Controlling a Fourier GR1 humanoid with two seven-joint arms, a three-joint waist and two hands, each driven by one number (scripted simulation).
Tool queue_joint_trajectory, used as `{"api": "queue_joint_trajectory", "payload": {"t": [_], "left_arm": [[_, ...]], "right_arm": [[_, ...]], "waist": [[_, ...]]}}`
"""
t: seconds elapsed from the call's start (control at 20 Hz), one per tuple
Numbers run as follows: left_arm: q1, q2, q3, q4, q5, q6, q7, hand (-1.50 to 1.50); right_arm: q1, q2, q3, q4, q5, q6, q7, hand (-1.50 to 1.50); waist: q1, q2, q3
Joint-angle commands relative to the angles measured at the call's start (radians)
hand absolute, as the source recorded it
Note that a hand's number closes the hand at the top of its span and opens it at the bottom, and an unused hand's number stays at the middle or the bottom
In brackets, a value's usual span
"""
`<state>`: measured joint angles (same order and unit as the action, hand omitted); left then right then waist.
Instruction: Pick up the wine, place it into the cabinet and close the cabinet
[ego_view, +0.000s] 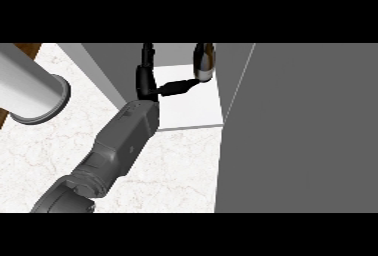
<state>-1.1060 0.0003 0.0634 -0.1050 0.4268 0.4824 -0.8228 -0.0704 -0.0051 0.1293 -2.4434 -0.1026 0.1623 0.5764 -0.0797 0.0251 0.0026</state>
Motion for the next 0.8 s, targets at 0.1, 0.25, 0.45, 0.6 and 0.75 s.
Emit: {"api": "queue_joint_trajectory", "payload": {"t": [0.1,0.25,0.45,0.6,0.75], "left_arm": [[0.027,0.022,0.003,0.016,-0.011,-0.044,-0.011,-1.5],[0.048,0.0,0.0,0.003,-0.011,-0.082,-0.045,-1.5],[0.071,0.019,-0.014,0.014,-0.031,-0.143,-0.056,-1.5],[0.051,0.0,-0.008,0.014,-0.02,-0.142,-0.048,-1.5],[0.061,0.0,-0.01,0.012,-0.019,-0.164,-0.047,-1.5]], "right_arm": [[0.006,-0.022,-0.042,-0.048,-0.058,0.006,0.028,-1.5],[0.02,-0.009,-0.016,-0.072,-0.041,-0.005,0.035,-1.5],[0.021,-0.02,-0.03,-0.088,-0.065,-0.001,0.063,-1.5],[-0.005,0.004,0.009,-0.03,-0.023,-0.005,0.018,-1.5],[0.005,-0.005,0.003,-0.085,-0.03,-0.016,0.068,-1.5]], "waist": [[0.008,0.002,-0.004],[0.013,-0.003,-0.004],[0.014,-0.003,-0.004],[0.011,0.0,-0.004],[0.016,-0.006,-0.004]]}}
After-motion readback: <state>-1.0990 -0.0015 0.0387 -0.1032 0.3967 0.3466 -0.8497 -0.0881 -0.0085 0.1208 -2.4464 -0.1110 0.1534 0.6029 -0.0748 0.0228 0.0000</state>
